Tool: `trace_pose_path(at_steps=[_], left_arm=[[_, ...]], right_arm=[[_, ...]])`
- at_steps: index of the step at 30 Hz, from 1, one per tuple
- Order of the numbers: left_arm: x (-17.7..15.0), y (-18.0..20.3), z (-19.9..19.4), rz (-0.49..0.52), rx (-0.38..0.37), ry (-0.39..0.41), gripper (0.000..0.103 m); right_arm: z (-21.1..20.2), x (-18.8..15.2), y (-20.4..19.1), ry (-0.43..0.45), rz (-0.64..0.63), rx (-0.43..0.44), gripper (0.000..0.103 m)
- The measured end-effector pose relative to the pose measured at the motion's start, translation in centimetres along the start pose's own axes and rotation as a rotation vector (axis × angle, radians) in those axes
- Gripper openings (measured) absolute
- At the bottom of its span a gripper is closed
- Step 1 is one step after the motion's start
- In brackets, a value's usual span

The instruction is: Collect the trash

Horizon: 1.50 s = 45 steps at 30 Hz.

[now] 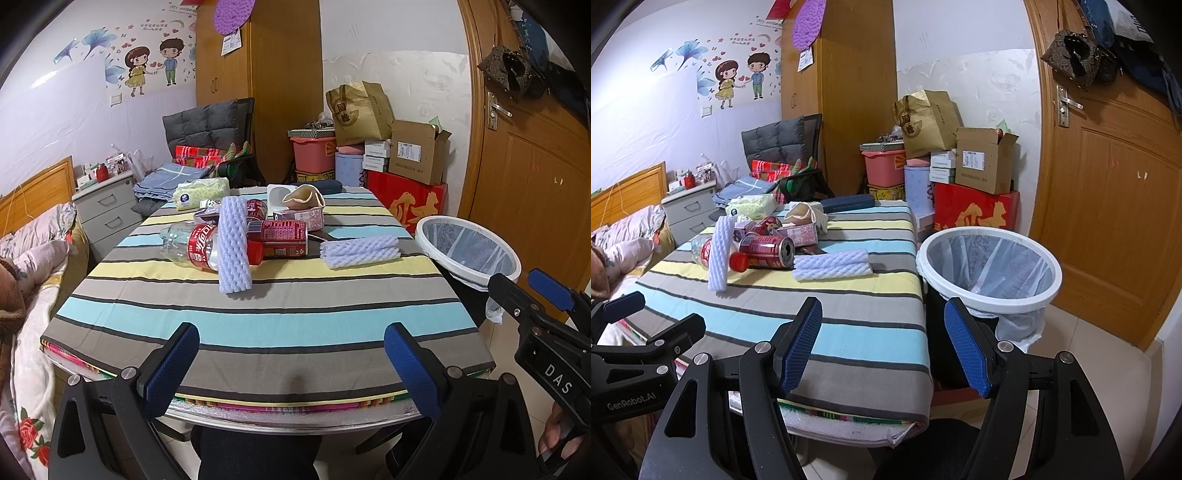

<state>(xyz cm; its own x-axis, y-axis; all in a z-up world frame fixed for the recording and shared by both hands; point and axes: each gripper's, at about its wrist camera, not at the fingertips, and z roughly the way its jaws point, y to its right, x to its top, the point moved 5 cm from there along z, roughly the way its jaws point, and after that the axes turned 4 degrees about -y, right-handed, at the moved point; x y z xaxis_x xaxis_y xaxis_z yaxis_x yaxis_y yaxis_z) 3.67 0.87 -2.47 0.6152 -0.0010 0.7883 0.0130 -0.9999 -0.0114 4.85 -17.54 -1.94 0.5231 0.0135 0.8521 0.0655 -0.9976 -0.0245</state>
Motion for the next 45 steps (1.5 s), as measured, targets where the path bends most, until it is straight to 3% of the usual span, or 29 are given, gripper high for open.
trace_pose_path(at_steps=[30, 41, 45], left_arm=[[0.3, -0.8, 0.6, -0.006, 0.007, -0.015, 0.102], [2.0, -5.0, 4.4, -0.068, 0.018, -0.075, 0.102], [3.1, -6.7, 5.9, -0.077, 0.055, -0.078, 0.102]], right_arm=[[0.3, 0.0, -0.3, -0.007, -0.010, -0.001, 0.070], [4.2, 1.7, -1.0, -0.002, -0.086, 0.101, 0.070], [6.8, 2.7, -1.6, -0.052, -0.155, 0.148, 0.070]])
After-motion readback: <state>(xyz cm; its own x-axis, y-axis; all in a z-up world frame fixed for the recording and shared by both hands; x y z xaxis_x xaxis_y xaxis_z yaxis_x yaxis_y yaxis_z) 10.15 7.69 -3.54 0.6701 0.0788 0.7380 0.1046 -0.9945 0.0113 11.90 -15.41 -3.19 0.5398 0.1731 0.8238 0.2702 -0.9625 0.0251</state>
